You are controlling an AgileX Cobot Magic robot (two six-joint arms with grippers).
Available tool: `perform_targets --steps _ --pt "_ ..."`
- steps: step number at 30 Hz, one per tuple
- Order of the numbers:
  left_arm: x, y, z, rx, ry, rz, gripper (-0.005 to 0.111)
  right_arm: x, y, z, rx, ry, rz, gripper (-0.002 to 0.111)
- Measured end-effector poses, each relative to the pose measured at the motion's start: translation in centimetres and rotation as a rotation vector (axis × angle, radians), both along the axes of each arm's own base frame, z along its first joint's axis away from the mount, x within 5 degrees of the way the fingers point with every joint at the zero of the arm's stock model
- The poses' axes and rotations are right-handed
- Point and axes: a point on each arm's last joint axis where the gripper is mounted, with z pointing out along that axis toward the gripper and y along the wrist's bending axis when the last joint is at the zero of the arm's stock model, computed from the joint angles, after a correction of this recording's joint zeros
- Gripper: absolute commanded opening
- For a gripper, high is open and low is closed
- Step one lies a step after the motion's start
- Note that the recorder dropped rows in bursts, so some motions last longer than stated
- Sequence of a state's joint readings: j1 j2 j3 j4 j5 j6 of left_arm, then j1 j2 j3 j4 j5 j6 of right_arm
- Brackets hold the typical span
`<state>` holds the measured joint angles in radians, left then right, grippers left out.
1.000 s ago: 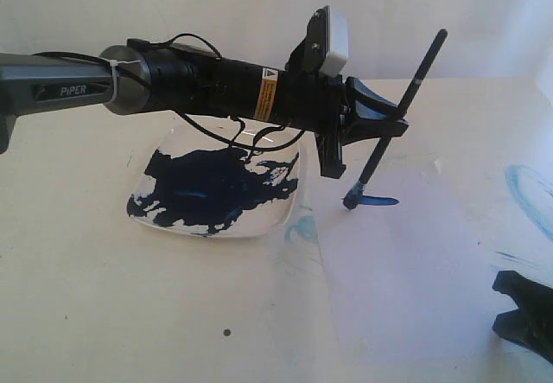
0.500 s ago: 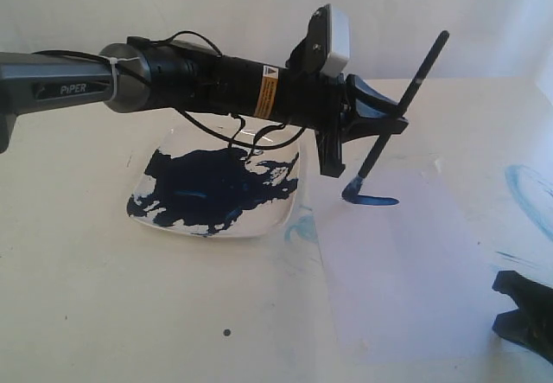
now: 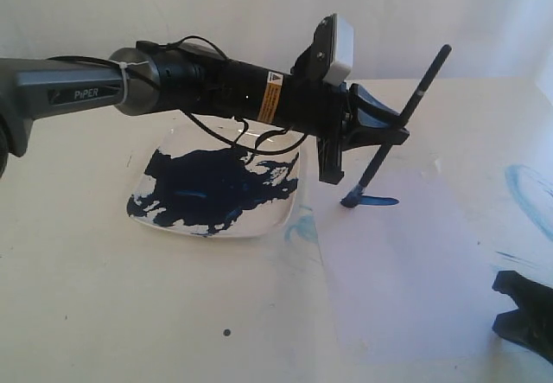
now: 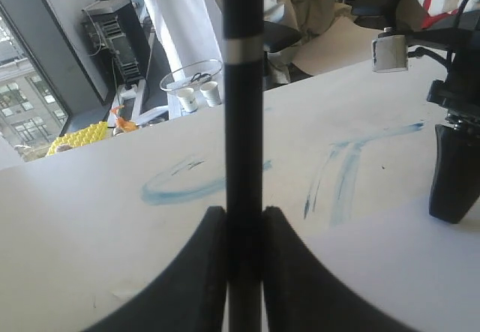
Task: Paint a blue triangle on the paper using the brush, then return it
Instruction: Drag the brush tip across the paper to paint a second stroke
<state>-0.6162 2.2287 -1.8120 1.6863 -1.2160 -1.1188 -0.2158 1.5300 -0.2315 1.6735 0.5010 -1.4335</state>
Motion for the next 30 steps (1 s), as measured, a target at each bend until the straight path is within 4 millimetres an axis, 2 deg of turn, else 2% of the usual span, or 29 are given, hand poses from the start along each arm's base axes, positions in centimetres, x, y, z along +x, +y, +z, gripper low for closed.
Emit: perform_targets --steps 20,30 --pt "0.1 0.0 0.0 -0.007 0.04 0.012 0.0 0.0 0.0 0.0 0.0 0.0 0.0 0.0" --pt "-1.1 -1.2 0.0 -0.004 0.061 -0.016 0.0 0.0 0.0 0.0 0.0 0.0 0.0 0.0"
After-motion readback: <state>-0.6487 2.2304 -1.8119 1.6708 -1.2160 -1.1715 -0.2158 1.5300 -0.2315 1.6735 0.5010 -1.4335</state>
